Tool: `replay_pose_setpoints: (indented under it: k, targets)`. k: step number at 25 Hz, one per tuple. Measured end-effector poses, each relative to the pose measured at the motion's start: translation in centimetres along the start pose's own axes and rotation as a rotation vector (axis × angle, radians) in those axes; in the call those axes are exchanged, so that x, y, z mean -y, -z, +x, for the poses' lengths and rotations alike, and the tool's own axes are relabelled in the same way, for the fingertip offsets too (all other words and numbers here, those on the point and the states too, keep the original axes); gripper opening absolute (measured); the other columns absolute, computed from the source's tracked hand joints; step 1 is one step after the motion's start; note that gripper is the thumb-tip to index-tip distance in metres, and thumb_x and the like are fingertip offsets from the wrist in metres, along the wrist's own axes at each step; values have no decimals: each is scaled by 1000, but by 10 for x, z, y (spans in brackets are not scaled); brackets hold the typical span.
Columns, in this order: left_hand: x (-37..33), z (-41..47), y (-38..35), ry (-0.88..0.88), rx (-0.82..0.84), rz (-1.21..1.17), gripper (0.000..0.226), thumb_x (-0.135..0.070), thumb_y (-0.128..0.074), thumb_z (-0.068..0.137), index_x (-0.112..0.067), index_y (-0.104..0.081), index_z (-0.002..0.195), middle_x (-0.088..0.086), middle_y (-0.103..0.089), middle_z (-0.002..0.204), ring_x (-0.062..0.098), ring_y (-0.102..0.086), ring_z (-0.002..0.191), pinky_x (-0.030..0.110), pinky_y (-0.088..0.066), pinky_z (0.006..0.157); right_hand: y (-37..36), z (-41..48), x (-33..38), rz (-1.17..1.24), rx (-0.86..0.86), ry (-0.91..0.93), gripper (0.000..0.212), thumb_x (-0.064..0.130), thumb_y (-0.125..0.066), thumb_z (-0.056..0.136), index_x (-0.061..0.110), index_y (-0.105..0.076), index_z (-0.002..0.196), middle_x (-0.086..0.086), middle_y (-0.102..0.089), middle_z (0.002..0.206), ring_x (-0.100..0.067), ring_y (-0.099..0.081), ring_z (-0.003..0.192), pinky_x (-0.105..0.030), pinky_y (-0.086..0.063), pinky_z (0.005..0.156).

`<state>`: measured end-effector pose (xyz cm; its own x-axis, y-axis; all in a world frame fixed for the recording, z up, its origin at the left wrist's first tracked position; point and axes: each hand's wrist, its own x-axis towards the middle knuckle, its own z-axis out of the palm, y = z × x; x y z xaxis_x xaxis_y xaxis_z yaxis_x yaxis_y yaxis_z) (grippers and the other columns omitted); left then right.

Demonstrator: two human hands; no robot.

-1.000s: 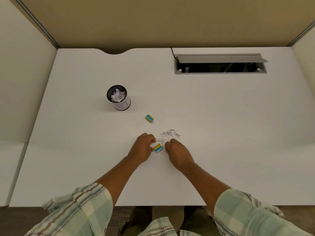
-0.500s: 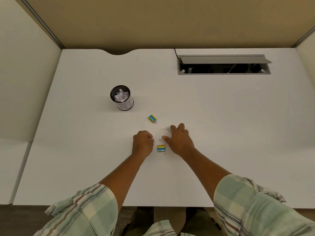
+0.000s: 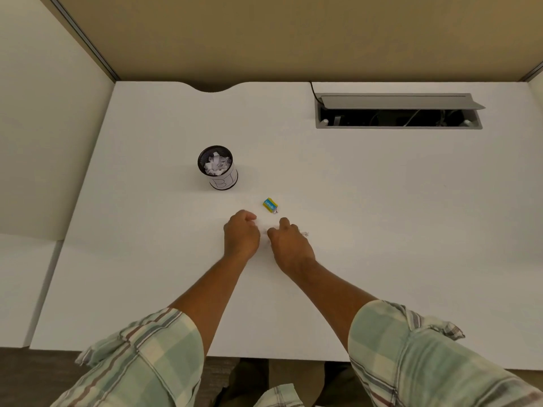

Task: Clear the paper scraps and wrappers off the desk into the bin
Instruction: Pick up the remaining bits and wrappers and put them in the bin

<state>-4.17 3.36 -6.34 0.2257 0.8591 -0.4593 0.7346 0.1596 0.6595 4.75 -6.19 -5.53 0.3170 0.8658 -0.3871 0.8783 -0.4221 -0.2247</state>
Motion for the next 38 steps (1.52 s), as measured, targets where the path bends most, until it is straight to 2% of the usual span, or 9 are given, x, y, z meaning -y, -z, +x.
replay_pose_setpoints:
  k: [4,7,10,14,18,24,30,34,38]
  targets:
    - [-19,22,-2,-282,95,145,41,-2,-63,94,-20,-61,131,6,-56,132,20,-57,118,31,-50,100,1,2,1,5,-38,43,28,2,-61,93,6,-61,121,-17,-53,117,-30,-56,104,-39,-55,80]
    - [-28,33,-13,-383,192,259,50,-7,-69,93,-22,-58,139,8,-49,136,22,-55,122,33,-49,105,2,3,-3,-7,-33,44,36,3,-66,90,6,-61,125,-16,-57,117,-30,-57,107,-40,-56,86]
    - [-34,42,-23,-413,223,340,51,-15,-77,88,-19,-61,137,11,-48,133,26,-54,121,37,-50,105,5,4,-12,-5,12,11,45,7,-77,82,7,-61,123,-16,-58,115,-30,-60,105,-40,-55,88]
    - [-33,48,-30,-442,186,492,37,-16,-77,88,-12,-70,124,14,-57,124,29,-60,115,33,-51,98,8,12,-25,60,51,-100,23,8,-72,84,9,-64,105,-12,-58,105,-25,-62,92,-32,-53,79]
    - [-27,41,-28,-450,137,495,25,-7,-64,93,-10,-75,116,16,-62,119,31,-64,107,32,-52,93,7,21,-40,290,-27,-250,25,-7,-55,83,6,-72,94,-7,-72,97,-22,-67,87,-30,-57,77]
    - [-21,24,2,-414,54,216,21,-10,-77,83,-9,-81,103,8,-79,107,20,-71,101,18,-48,89,32,22,-48,793,-212,-431,17,-1,-66,82,11,-77,75,-2,-76,77,-19,-71,76,-33,-60,73]
    - [-44,18,58,-470,-148,43,22,-18,-81,84,-15,-80,106,2,-77,104,7,-60,74,15,-52,78,85,56,-9,1013,-301,-374,11,2,-76,81,13,-77,79,0,-75,76,-14,-74,67,-20,-56,62]
    - [-57,42,101,-423,-280,-4,34,-19,-83,81,-13,-75,114,6,-76,111,19,-70,97,25,-57,91,121,92,29,943,-343,-246,12,1,-72,82,11,-76,77,-1,-75,75,-13,-74,66,-19,-55,61]
    - [-61,68,121,-384,-311,91,35,-21,-82,81,-19,-70,114,3,-73,108,21,-63,103,23,-52,78,138,129,63,702,-349,-89,16,-3,-65,81,9,-75,77,-2,-75,77,-17,-71,71,-26,-58,65]
